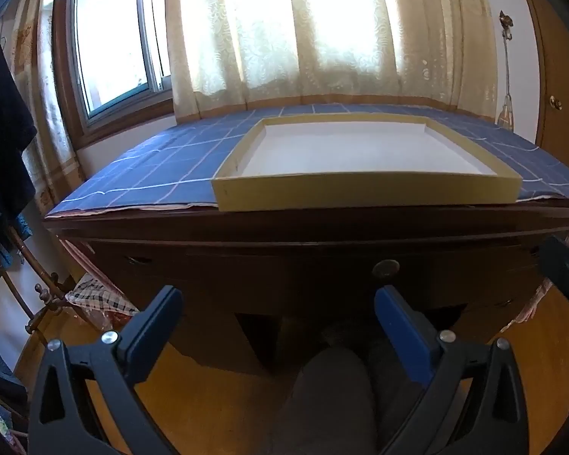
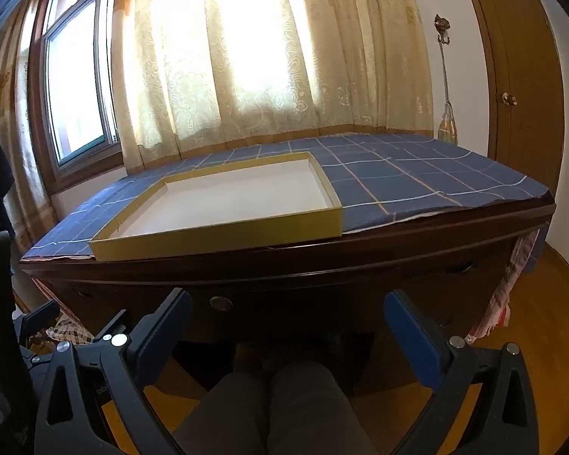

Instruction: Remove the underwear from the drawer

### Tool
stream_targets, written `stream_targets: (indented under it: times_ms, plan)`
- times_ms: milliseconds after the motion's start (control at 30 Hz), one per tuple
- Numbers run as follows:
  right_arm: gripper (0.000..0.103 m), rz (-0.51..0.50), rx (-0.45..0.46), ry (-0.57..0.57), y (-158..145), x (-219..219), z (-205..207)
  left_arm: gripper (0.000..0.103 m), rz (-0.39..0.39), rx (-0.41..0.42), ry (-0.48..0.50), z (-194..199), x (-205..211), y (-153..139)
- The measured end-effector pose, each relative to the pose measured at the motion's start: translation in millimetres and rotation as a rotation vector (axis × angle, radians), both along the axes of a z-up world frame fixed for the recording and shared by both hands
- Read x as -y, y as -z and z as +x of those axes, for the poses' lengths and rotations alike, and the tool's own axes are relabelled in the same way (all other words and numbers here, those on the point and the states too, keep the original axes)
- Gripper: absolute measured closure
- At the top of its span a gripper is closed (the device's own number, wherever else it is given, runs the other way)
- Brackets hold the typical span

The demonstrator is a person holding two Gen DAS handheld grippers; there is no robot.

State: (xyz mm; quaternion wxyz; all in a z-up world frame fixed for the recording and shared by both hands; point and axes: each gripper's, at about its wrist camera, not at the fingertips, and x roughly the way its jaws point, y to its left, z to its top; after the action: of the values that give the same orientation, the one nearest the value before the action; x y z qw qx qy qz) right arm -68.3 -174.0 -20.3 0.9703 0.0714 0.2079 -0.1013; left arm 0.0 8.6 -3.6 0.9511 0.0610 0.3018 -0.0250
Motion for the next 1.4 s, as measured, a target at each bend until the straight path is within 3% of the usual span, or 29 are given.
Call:
stream_targets:
  times_ms: [533,1400]
  plan:
    - [0.000,0.039,-0.114,0.003,35.7,8.9,28.6,0.000,0.017,-0.049,0.006,12.1,5.7,28.2]
    - [0.000,-0.001,-0.043,-0.017,18.9,-1.7,3.1,0.000,0.016,0.016,-0.003,-6.4,-2.2,12.3]
